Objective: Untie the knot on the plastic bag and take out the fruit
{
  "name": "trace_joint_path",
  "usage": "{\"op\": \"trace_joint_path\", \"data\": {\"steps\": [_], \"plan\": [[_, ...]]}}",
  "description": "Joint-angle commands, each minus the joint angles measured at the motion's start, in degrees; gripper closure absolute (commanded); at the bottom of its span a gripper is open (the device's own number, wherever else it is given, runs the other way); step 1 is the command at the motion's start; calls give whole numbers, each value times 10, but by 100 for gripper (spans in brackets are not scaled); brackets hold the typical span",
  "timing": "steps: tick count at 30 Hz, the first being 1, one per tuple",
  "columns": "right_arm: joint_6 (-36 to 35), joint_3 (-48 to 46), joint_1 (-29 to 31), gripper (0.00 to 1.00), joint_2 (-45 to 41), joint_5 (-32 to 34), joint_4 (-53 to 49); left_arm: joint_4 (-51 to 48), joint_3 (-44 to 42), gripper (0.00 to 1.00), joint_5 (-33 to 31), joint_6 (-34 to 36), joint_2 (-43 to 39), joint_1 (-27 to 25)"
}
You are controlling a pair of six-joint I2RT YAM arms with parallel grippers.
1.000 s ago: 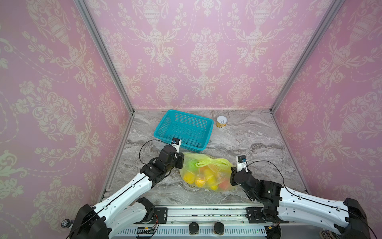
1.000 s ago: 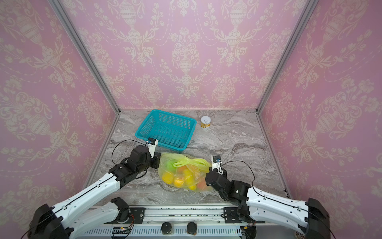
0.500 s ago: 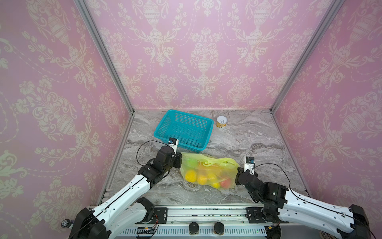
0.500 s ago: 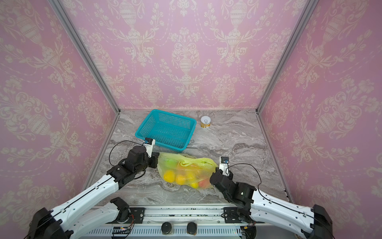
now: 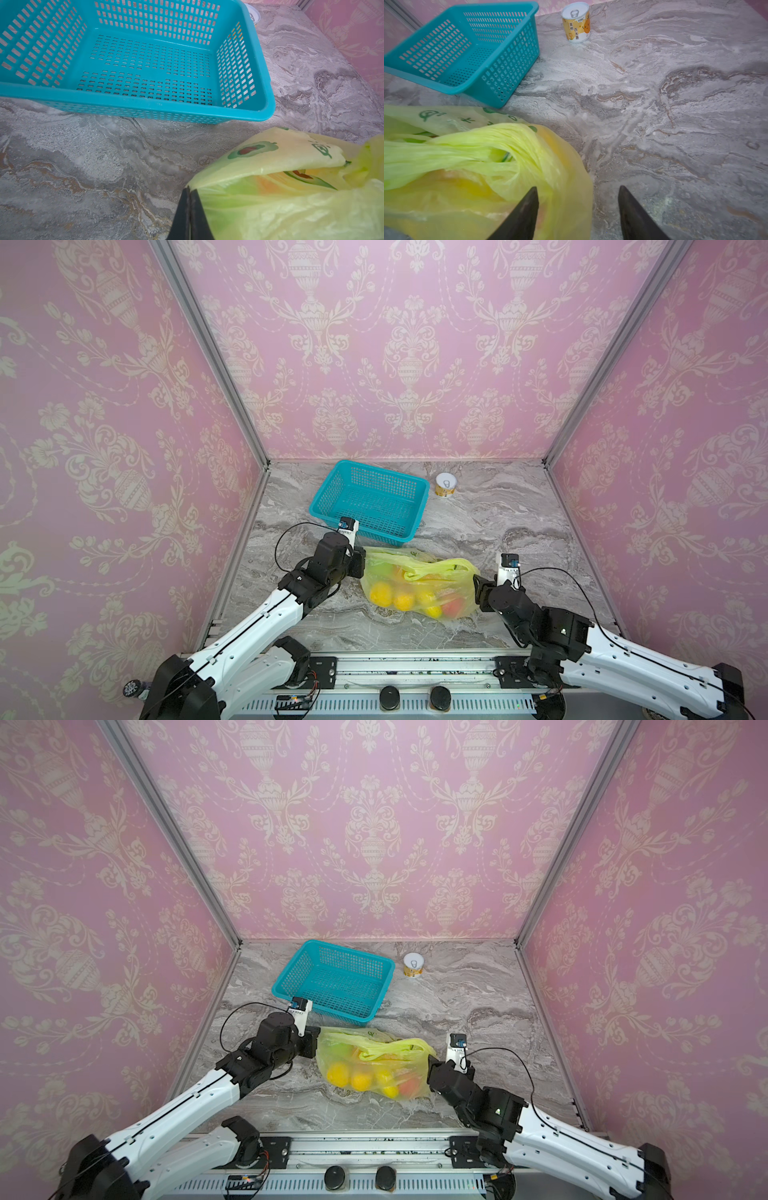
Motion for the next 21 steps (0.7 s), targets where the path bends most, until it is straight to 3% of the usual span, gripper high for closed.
{"op": "trace_joint_path", "data": {"steps": [1, 4, 7, 13, 18, 21], "plan": [[-56, 52, 6, 26, 17, -45, 14, 10, 5, 100, 17, 1, 3, 5], [-73, 81, 28, 19, 76, -62, 38, 9, 5, 100, 17, 4, 6, 5], [-80, 115, 56, 13, 155, -34, 37, 8, 6, 100, 15, 6, 8, 5], [-69, 161, 63, 13, 268, 12, 22, 2, 6, 100, 14, 8, 6, 5], [-59, 182, 62, 14, 263, 69, -12, -3, 5, 100, 16, 7, -3, 5], [-59, 157, 36, 18, 220, 57, 2, -6, 4, 100, 15, 6, -9, 5]]}}
